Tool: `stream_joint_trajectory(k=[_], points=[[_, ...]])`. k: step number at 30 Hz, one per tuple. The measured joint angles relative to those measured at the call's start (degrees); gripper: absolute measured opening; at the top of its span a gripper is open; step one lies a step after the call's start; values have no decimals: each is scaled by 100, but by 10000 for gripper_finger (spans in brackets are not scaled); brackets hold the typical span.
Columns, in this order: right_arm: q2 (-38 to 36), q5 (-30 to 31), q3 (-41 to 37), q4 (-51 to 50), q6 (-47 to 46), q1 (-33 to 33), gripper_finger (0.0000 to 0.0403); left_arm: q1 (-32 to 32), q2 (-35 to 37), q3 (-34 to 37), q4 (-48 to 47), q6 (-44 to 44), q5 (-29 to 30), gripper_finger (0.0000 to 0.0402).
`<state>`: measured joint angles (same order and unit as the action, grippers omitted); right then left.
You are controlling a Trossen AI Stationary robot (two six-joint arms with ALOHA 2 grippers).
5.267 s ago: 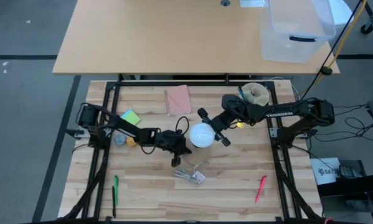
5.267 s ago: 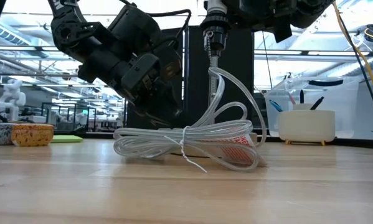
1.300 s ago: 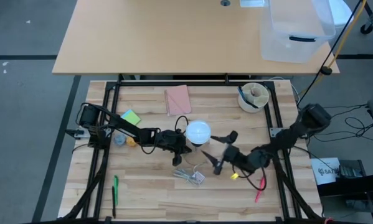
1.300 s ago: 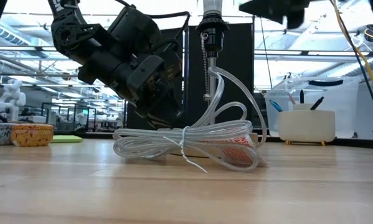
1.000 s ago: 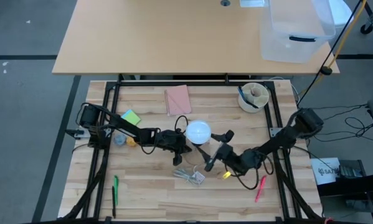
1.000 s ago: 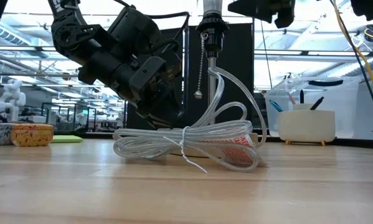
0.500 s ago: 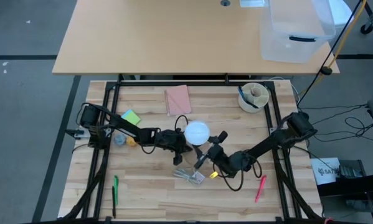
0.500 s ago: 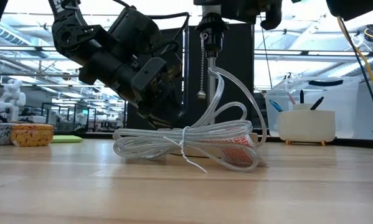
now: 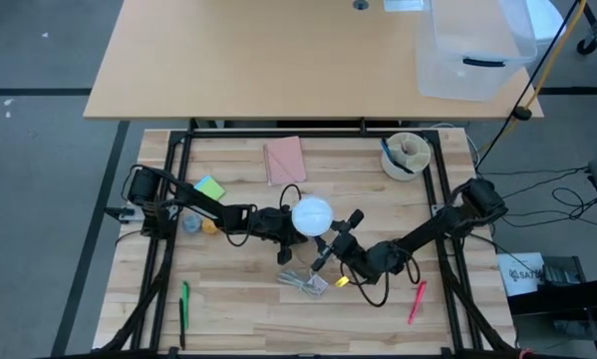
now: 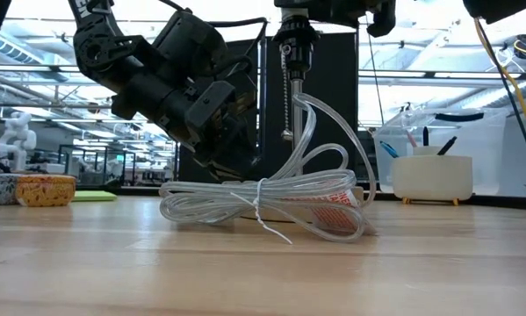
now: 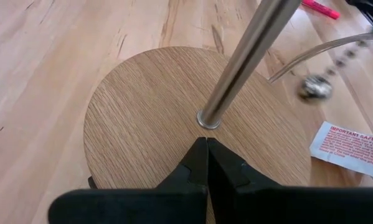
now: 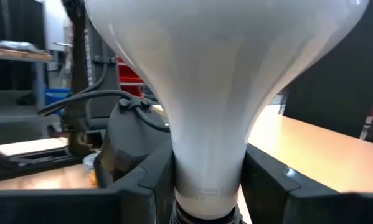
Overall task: Screw lightbulb
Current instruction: Remove the lightbulb from the lamp
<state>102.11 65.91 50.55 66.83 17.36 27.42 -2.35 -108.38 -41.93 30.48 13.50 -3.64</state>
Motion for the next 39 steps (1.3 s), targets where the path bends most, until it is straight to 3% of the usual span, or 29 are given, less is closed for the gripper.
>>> stream_joint_trajectory(k=[6,9,17,33,39], points=[[-497,-658,-476,-539,-641,-94,137,0,0,-2,3,-3,-17,0],[-837,-1277,-849,-645,-823,-213,137,0,0,-2,7,-4,-17,0],[-1556,-3680,-1400,-1250,-1155,-981,137,-2,0,-2,4,-4,-33,0],[-1583,-9023,-1402,-1449,-1231,-2971,142,0,1,-2,-28,9,-148,0],[-1574,-9401,-1404,-1399,-1461,-3253,155,4,0,-2,-28,63,-158,0]])
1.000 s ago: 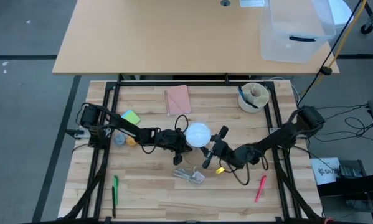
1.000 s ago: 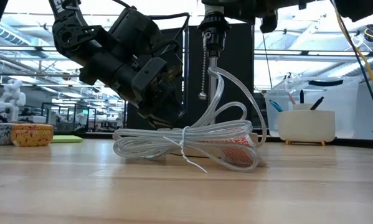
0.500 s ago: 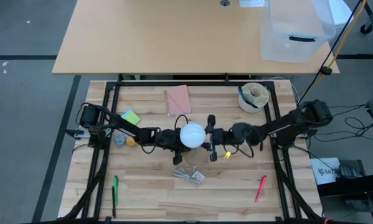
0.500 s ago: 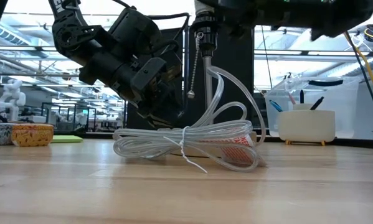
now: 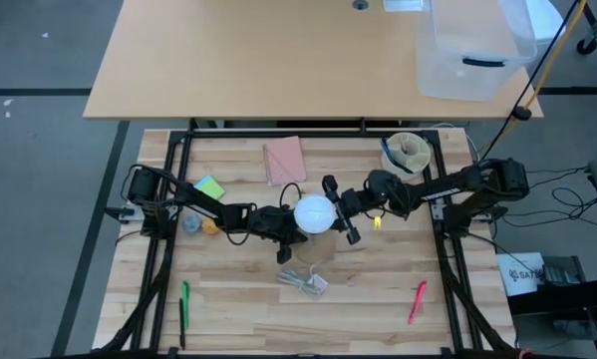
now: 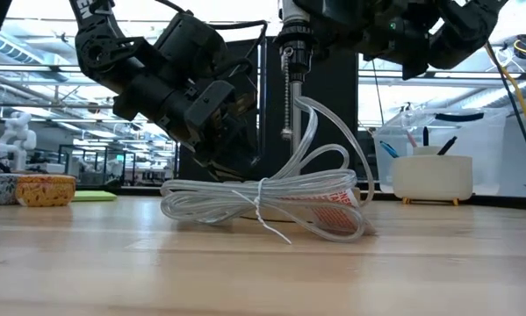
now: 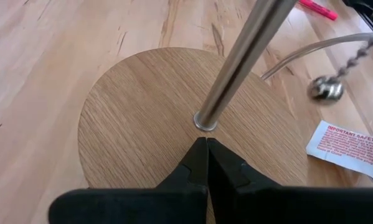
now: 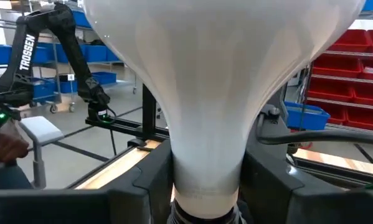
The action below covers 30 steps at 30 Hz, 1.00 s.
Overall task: Screw lightbulb
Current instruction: Remove the lightbulb from the lamp
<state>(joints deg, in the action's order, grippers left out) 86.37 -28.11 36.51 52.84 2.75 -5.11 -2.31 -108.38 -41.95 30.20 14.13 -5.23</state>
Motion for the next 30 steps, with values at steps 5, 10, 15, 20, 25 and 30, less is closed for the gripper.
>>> stream_joint_trajectory(k=[5,10,15,20,25,30], points=[[49,75,-23,0,-173,42,186,-2,0,0,2,20,-17,0],[26,256,-33,50,-190,142,216,-2,0,0,2,20,-26,0],[-17,430,-33,9,-201,220,254,-7,0,-2,-3,20,-25,0],[-498,1295,-17,-631,51,367,285,-7,0,-2,3,20,-25,0],[-1214,1883,-11,-1571,243,642,294,-7,0,0,10,20,-22,0],[-1654,2602,-11,-2295,301,1002,294,-5,0,0,10,-1,-16,0]])
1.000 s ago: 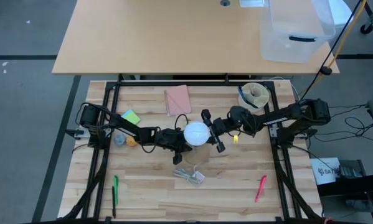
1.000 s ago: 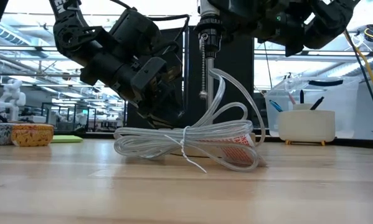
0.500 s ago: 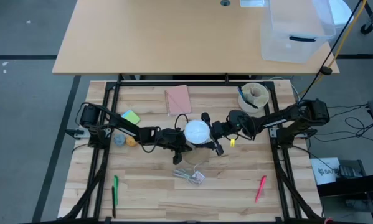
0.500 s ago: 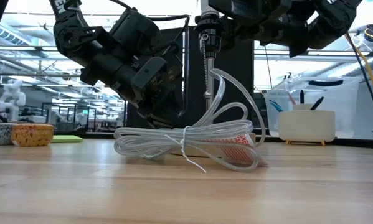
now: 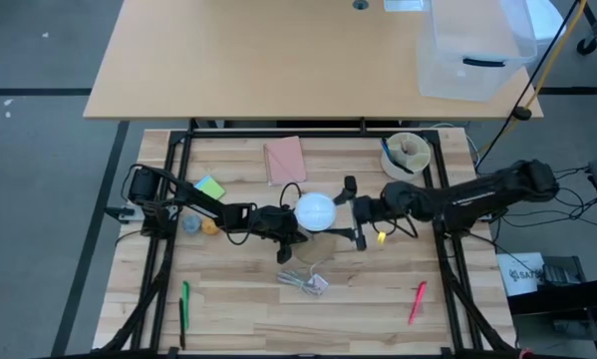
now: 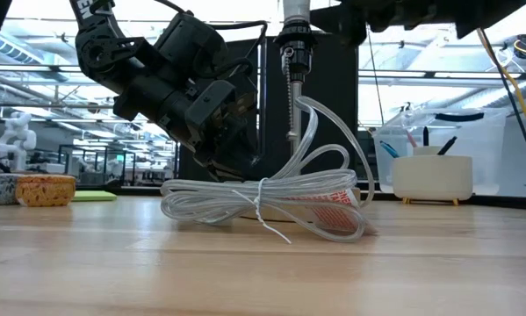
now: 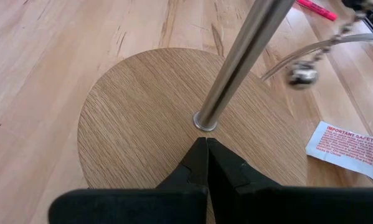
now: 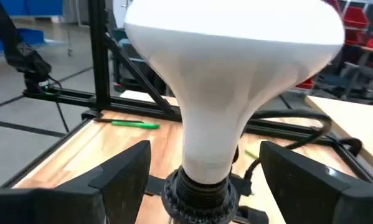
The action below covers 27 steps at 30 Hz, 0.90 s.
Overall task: Screw lightbulb
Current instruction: Remove the lightbulb from the lamp
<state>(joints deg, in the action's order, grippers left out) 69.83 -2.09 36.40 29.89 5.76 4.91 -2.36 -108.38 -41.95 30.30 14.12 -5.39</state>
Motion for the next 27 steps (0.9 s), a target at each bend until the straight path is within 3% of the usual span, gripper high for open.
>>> stream_joint_trajectory(k=[6,13,22,27], points=[[-215,992,0,-635,-186,511,294,11,0,0,2,-1,33,0],[-437,3863,0,-994,-128,1396,281,9,0,0,4,-6,101,0],[-823,5753,-415,-1014,-299,2586,263,9,0,0,5,-87,113,0],[-1195,6227,-1380,159,-366,3156,254,9,0,0,7,-86,116,0]])
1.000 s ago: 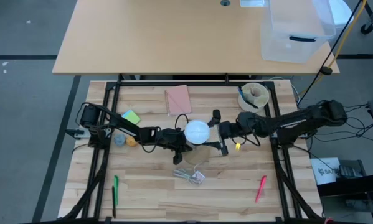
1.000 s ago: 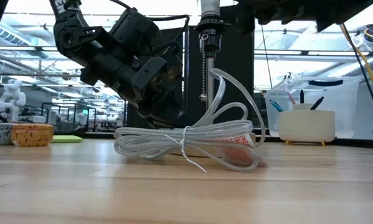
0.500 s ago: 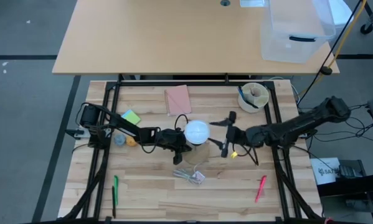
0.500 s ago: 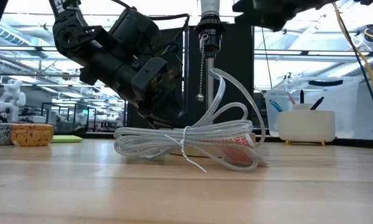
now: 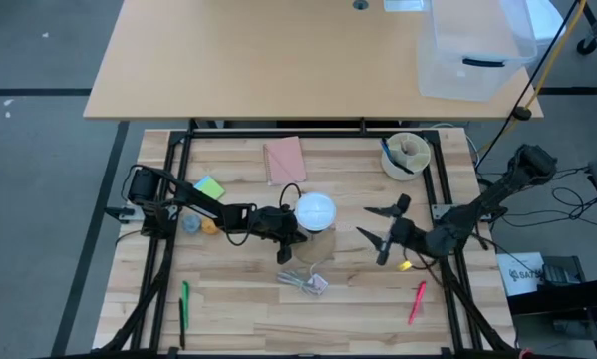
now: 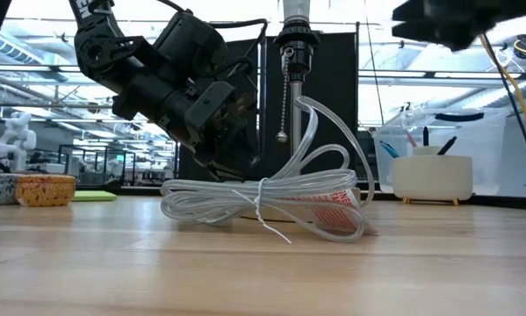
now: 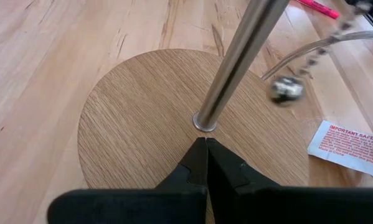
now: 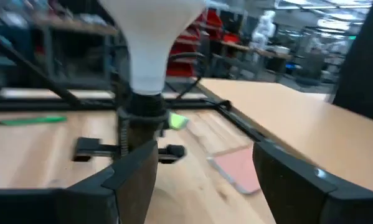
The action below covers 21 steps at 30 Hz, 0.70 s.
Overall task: Screw lightbulb
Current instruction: Remove the lightbulb from the lamp
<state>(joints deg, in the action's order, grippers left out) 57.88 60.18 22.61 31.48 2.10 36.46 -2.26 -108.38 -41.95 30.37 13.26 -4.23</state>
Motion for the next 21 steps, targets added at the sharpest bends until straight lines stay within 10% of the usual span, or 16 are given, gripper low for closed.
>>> stream_joint_trajectory(k=[7,21], points=[[187,-511,-894,2156,13,71,253,0,0,0,2,2,31,0],[1951,-949,692,2413,317,-690,255,70,-2,0,60,37,-4,0]])
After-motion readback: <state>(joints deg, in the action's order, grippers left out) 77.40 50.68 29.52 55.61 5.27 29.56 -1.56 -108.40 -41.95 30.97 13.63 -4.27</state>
